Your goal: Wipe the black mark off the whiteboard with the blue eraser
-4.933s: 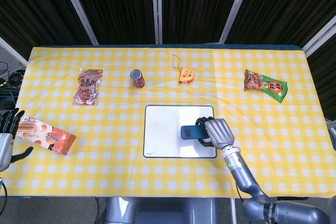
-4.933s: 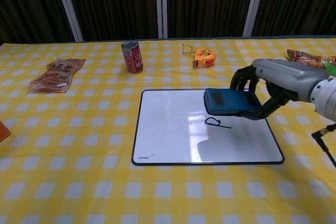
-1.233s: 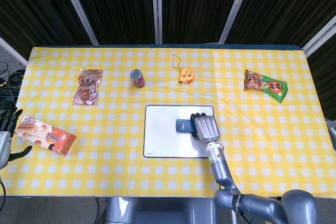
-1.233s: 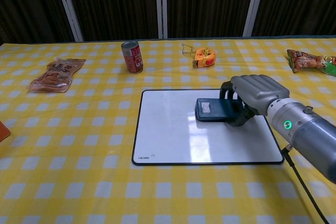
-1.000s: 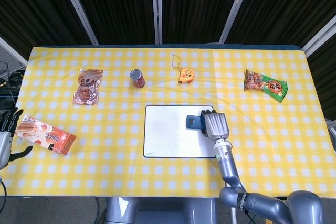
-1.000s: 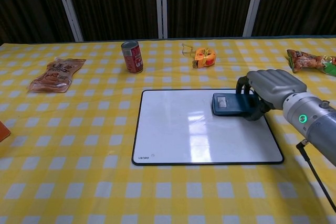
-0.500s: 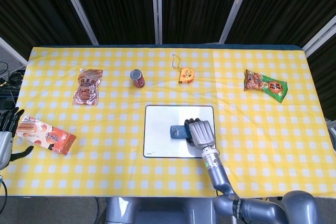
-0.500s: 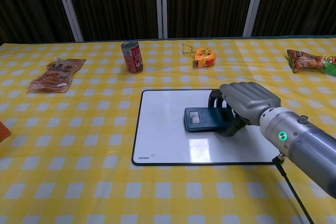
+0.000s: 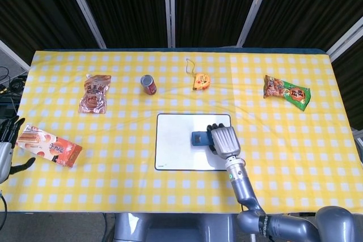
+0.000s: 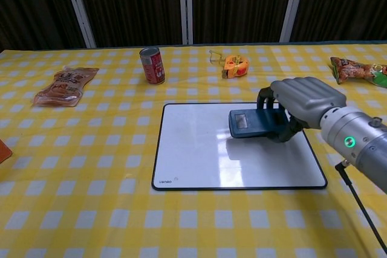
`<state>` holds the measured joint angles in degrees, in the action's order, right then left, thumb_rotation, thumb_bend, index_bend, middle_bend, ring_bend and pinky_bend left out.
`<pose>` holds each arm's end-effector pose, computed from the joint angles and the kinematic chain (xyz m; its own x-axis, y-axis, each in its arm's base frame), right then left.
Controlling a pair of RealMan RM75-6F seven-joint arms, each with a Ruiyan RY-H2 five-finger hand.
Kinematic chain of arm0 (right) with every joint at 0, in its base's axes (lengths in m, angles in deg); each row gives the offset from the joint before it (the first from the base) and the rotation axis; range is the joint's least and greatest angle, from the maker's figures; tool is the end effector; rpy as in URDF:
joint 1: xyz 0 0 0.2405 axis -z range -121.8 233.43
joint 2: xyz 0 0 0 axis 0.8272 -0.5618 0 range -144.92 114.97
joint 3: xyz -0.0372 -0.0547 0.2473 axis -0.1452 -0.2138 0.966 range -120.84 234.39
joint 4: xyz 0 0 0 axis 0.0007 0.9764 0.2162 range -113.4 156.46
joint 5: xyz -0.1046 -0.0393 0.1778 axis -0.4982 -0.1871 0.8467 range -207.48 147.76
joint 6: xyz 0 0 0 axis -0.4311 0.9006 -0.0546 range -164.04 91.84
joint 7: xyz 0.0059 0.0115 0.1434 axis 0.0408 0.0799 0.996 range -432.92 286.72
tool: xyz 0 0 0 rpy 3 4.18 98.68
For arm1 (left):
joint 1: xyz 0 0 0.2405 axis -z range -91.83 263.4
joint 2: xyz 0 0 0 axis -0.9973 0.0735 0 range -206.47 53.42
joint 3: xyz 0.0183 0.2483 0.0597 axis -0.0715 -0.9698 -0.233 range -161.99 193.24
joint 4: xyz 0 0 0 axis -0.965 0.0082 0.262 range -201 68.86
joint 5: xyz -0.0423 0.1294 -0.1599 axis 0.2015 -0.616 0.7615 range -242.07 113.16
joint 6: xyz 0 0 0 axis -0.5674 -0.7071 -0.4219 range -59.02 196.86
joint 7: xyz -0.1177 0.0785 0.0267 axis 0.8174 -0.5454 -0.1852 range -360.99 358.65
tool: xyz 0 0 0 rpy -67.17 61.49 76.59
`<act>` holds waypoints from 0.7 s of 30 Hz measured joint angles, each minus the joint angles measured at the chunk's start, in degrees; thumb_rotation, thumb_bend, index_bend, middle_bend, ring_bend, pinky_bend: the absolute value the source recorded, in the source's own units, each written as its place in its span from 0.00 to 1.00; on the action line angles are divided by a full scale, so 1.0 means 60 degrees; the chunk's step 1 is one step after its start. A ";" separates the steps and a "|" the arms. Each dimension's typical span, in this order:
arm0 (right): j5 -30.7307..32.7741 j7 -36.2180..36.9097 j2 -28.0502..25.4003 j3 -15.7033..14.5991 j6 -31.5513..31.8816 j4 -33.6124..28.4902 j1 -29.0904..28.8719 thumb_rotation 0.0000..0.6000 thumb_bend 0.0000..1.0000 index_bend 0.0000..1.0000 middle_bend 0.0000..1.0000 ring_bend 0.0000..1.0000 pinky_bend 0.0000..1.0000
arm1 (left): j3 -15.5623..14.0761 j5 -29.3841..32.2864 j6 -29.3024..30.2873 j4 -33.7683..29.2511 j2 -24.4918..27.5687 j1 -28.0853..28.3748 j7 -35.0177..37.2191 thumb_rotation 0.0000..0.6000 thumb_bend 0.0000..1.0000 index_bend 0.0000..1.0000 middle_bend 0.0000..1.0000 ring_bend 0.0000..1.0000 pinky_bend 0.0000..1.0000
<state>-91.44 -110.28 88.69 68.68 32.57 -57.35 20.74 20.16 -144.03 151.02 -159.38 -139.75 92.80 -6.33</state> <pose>-0.1566 -0.3127 -0.0561 0.5035 -0.1306 0.8541 -0.8570 -0.2011 0.4744 -0.3166 0.1982 0.1658 0.4607 0.0162 0.8874 0.8853 0.0624 -0.4608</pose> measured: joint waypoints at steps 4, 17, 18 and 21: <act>-0.0170 0.0374 -0.0813 0.0065 0.0370 -0.0556 0.0351 1.00 0.28 0.83 0.67 0.67 0.69 | -0.0040 -0.0107 0.0121 -0.0100 0.0020 -0.0049 -0.0081 1.00 0.18 0.00 0.00 0.00 0.00; -0.0788 0.2012 -0.2830 -0.0594 0.0909 -0.1107 0.1722 1.00 0.28 0.81 0.65 0.66 0.66 | -0.0145 -0.0355 0.0275 -0.0373 0.0017 -0.0101 -0.0426 1.00 0.18 0.00 0.00 0.00 0.00; -0.0803 0.2130 -0.2850 -0.0660 0.0833 -0.0993 0.1771 1.00 0.28 0.80 0.64 0.64 0.65 | -0.0155 -0.0373 0.0283 -0.0389 0.0015 -0.0104 -0.0455 1.00 0.18 0.00 0.00 0.00 0.00; -0.0798 0.2288 -0.2852 -0.0796 0.0568 -0.0723 0.1849 1.00 0.28 0.75 0.58 0.59 0.57 | -0.0176 -0.0398 0.0289 -0.0434 -0.0004 -0.0107 -0.0555 1.00 0.18 0.00 0.00 0.00 0.00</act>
<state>-96.23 -96.55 71.58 63.91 35.98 -61.69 31.83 19.11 -146.42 152.76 -161.98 -139.78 92.16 -9.67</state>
